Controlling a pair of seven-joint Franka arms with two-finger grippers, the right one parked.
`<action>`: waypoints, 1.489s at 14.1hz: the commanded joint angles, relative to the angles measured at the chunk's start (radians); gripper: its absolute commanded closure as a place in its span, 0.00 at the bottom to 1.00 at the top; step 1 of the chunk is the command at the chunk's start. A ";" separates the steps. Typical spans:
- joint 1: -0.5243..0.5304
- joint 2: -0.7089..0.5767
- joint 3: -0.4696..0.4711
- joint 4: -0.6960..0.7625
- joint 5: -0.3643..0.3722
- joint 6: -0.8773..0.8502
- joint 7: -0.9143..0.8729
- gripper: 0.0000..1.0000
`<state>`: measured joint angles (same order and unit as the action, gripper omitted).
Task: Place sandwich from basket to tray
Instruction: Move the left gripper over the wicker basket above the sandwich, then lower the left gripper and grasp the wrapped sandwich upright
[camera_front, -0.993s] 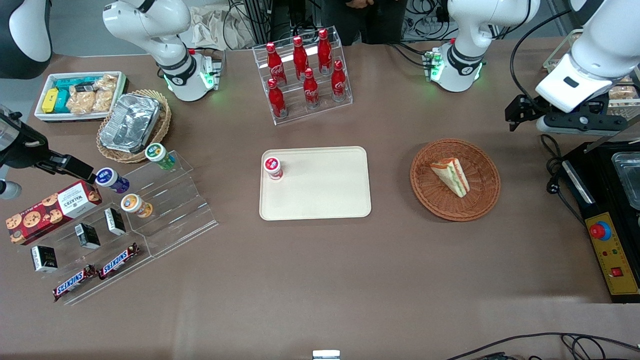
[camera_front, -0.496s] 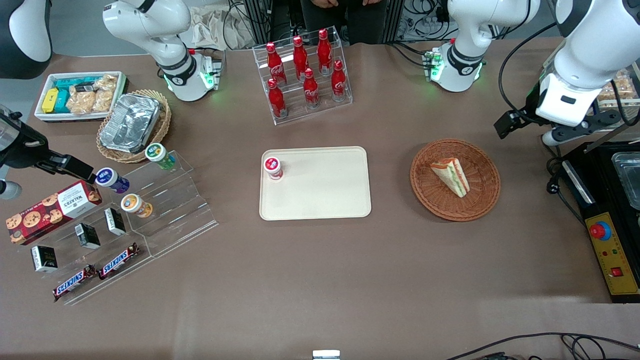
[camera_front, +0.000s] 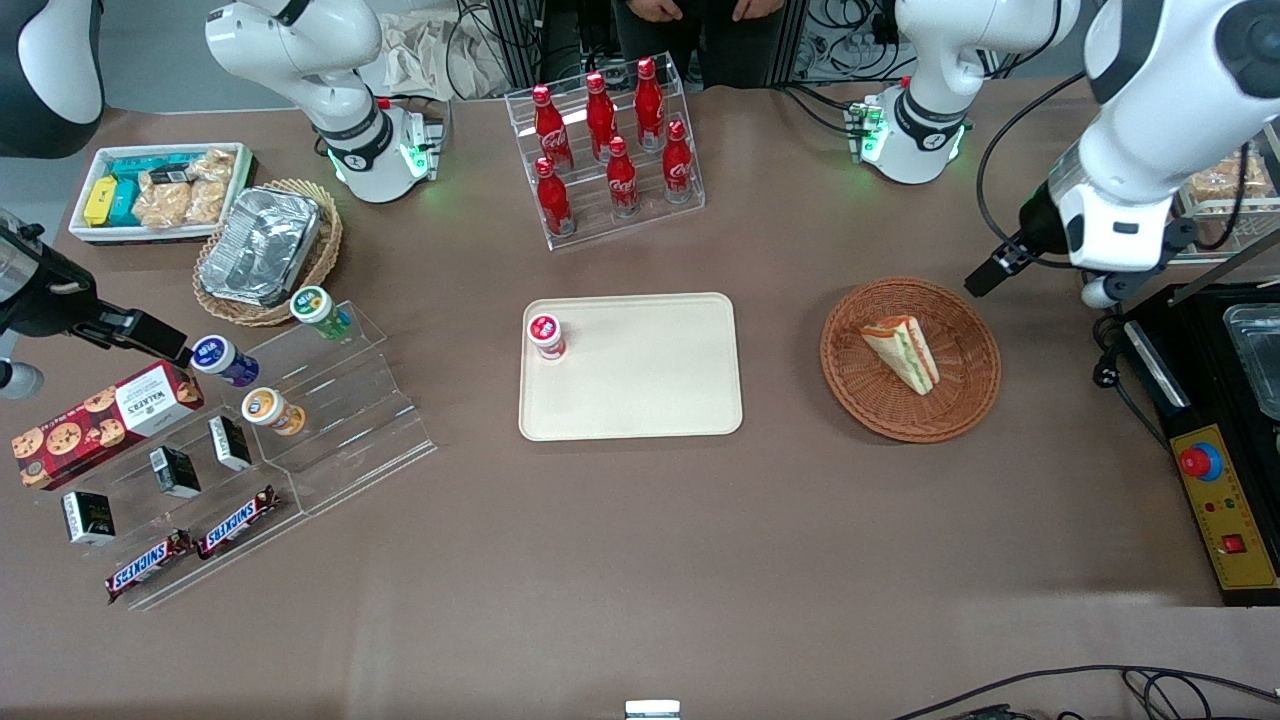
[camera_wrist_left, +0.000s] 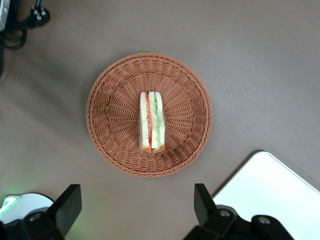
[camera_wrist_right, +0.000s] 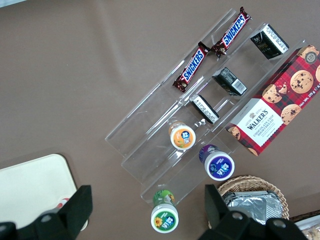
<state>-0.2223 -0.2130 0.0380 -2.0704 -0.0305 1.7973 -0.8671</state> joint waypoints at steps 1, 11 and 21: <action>-0.028 -0.046 0.005 -0.135 -0.011 0.101 -0.081 0.00; -0.072 -0.005 0.005 -0.441 0.011 0.485 -0.214 0.00; -0.081 0.171 0.008 -0.438 0.066 0.648 -0.270 0.00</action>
<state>-0.2919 -0.0767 0.0378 -2.5139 0.0159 2.4125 -1.1044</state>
